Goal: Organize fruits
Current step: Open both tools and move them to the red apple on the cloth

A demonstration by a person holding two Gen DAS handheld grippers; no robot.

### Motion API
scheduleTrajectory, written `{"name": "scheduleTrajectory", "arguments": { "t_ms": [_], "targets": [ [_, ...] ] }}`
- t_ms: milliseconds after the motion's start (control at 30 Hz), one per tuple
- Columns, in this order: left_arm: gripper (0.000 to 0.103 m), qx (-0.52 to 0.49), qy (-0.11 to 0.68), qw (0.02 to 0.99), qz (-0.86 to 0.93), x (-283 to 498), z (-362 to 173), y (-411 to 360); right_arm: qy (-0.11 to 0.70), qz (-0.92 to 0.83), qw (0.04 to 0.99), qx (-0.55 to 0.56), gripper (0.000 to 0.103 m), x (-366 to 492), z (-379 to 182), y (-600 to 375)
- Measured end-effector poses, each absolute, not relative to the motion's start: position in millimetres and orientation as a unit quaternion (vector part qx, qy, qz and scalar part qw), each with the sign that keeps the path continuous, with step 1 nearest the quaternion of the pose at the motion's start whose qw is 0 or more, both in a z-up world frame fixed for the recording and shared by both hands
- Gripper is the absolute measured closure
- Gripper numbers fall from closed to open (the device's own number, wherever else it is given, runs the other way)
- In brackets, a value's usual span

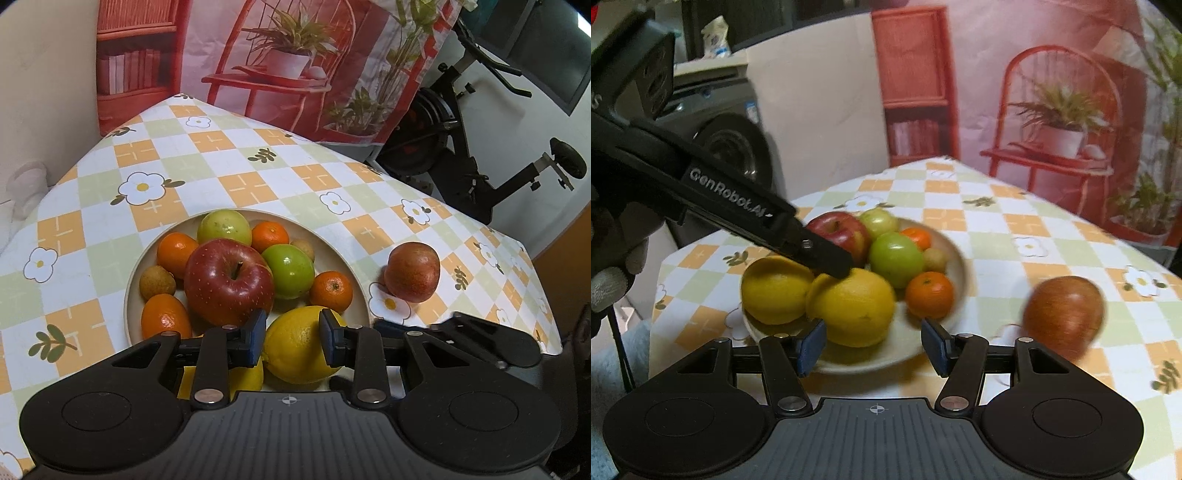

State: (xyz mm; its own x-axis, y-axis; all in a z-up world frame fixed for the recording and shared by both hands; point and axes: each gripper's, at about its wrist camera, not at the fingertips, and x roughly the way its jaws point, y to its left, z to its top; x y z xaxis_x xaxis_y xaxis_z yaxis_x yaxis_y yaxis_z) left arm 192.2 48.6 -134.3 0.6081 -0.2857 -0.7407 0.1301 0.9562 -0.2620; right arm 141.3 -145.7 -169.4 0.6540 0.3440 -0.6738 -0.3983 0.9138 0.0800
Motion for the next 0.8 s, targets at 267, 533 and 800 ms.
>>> {"name": "scheduleTrajectory", "arguments": {
  "t_ms": [267, 533, 800],
  "targets": [
    [0.070, -0.076, 0.401, 0.903, -0.132, 193.2, -122.2, 31.9, 0.341, 0.164, 0.925, -0.019, 0.050, 129.2, -163.9, -184.1],
    [0.070, -0.051, 0.391, 0.906, -0.153, 205.2, -115.5, 1.1, 0.331, 0.135, 0.934, -0.017, 0.050, 126.6, -162.5, -208.8],
    [0.070, -0.031, 0.385, 0.904, -0.184, 224.2, -117.8, -34.5, 0.341, 0.103, 0.934, -0.015, 0.050, 127.6, -172.1, -230.1]
  ]
}}
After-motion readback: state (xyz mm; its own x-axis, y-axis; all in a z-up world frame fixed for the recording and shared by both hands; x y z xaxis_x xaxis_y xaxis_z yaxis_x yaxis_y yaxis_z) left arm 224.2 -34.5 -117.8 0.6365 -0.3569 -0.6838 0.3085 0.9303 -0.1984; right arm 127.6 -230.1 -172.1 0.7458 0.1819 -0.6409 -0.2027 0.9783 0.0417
